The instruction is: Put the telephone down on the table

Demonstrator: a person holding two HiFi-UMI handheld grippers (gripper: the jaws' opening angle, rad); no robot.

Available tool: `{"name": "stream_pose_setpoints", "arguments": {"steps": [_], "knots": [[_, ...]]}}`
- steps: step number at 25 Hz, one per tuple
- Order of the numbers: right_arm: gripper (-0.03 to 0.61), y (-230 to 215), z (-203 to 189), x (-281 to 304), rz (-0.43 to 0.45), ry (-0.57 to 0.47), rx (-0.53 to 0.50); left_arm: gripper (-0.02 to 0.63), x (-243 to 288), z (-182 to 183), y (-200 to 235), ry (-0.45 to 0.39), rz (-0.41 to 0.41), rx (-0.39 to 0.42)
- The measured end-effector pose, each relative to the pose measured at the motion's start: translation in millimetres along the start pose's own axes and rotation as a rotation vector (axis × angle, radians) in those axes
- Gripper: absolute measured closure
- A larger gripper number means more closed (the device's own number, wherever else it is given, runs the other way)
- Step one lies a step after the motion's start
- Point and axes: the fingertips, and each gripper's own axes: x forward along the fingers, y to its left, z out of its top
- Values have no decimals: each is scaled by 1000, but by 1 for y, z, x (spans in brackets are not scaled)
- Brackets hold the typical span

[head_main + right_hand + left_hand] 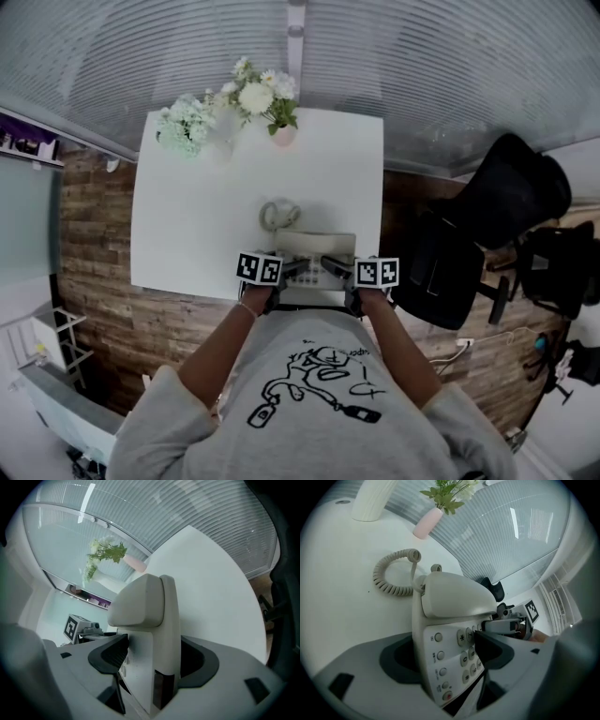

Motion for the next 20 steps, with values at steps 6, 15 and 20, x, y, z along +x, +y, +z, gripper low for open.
{"name": "stream_pose_setpoints", "arguments": {"steps": [6, 15, 20], "knots": [[256, 0, 0, -1, -14, 0, -8, 252, -1, 0, 1, -2, 49, 26], [256, -2, -1, -1, -31, 3, -8, 237, -2, 1, 4, -2, 97, 35], [256, -3, 1, -1, -45, 3, -9, 229, -2, 2, 5, 4, 118, 39]]}}
